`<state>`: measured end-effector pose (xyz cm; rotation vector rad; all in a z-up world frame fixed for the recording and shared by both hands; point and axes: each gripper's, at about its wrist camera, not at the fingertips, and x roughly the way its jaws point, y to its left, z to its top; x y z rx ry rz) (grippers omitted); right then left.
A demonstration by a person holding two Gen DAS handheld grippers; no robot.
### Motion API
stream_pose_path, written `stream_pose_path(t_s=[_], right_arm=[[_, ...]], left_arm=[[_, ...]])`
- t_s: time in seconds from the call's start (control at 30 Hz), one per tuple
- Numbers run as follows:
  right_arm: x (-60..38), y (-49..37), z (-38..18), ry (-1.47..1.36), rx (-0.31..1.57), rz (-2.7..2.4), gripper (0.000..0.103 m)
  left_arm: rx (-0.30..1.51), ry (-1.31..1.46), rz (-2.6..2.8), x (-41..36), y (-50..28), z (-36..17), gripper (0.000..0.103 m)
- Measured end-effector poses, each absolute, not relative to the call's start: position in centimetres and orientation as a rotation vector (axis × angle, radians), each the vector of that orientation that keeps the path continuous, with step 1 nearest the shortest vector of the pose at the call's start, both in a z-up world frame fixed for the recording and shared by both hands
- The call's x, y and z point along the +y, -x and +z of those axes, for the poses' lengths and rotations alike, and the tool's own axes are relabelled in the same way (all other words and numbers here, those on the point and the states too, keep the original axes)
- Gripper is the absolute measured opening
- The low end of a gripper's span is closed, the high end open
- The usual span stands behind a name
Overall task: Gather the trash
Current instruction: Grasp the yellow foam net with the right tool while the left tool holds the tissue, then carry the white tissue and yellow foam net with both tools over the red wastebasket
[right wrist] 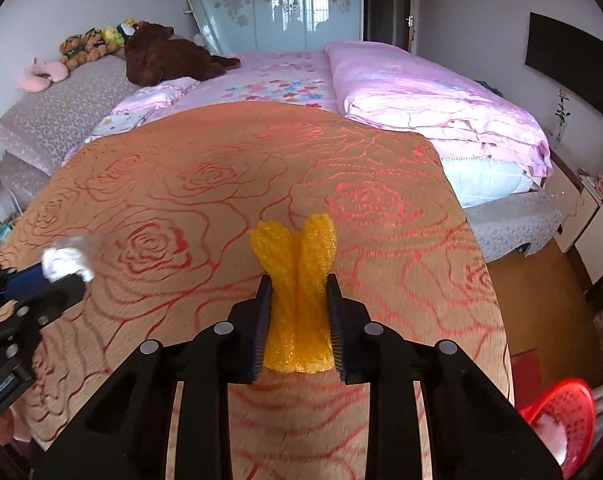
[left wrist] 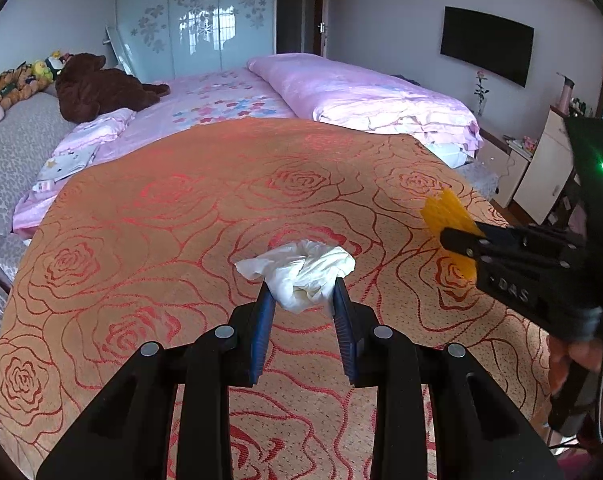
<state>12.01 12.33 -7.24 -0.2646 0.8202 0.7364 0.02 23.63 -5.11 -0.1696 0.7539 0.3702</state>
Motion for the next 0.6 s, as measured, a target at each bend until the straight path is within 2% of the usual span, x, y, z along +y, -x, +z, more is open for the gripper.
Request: stream_pose_path(t_s=[0.6], right_arm=[[7.9,-8.2,-5.0,0.143,0.802,0.723,0.026]], left_arm=[[0.743,0.15,0.362,22.6,1.0,-4.5,0.028]])
